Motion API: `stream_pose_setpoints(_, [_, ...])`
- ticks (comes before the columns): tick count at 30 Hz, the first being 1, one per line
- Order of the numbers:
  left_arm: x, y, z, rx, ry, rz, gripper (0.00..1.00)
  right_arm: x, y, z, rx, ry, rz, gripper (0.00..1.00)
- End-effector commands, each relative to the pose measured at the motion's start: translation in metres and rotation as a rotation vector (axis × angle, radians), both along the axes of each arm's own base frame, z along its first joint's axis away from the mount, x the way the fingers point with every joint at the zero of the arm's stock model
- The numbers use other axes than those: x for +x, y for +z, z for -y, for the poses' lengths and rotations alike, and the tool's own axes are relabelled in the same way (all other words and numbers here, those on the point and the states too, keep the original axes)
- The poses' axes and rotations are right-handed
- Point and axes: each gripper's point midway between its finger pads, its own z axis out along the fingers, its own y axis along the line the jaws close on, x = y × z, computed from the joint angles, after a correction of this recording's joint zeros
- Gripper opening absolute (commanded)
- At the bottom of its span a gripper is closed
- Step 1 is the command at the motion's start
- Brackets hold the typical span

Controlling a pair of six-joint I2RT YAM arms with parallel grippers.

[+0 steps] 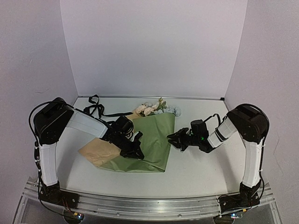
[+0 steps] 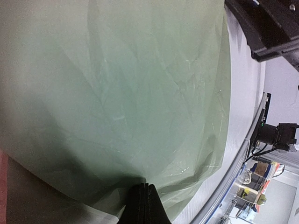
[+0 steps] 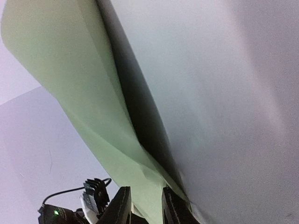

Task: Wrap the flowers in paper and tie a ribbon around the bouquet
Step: Press the fold line of the 2/3-folded wrapping paper.

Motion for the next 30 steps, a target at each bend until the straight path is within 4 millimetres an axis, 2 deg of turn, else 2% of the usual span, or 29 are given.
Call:
stream_pose_setpoints(1, [-0.009, -0.040, -0.031, 0.179, 0.023, -0.062, 0.00, 0.026, -0.027, 0.028, -0.052, -0.110, -0.082, 0.26])
stream_pose_setpoints(9, [-0.008, -0.038, -0.032, 0.178, 0.020, -0.067, 0.00, 0.055, -0.021, 0.023, -0.089, -0.102, -0.073, 0.26])
stream_pose_setpoints(15, [-0.006, -0.037, -0.031, 0.173, 0.017, -0.068, 0.00, 0.083, -0.021, 0.037, -0.118, -0.145, -0.078, 0.26])
stream_pose_setpoints(22, [-0.005, -0.035, -0.032, 0.176, 0.012, -0.064, 0.00, 0.112, 0.004, 0.038, -0.135, -0.146, -0.040, 0.26])
stream_pose_setpoints(26, [-0.004, -0.034, -0.035, 0.179, 0.016, -0.064, 0.00, 0.118, 0.019, 0.033, -0.129, -0.126, -0.017, 0.26])
stream_pose_setpoints(28, [-0.003, -0.031, -0.036, 0.177, 0.016, -0.058, 0.00, 0.112, 0.028, 0.035, -0.147, -0.110, 0.003, 0.26])
stream_pose_setpoints(30, [-0.002, -0.030, -0.036, 0.176, 0.013, -0.056, 0.00, 0.102, 0.045, 0.034, -0.161, -0.076, 0.039, 0.27])
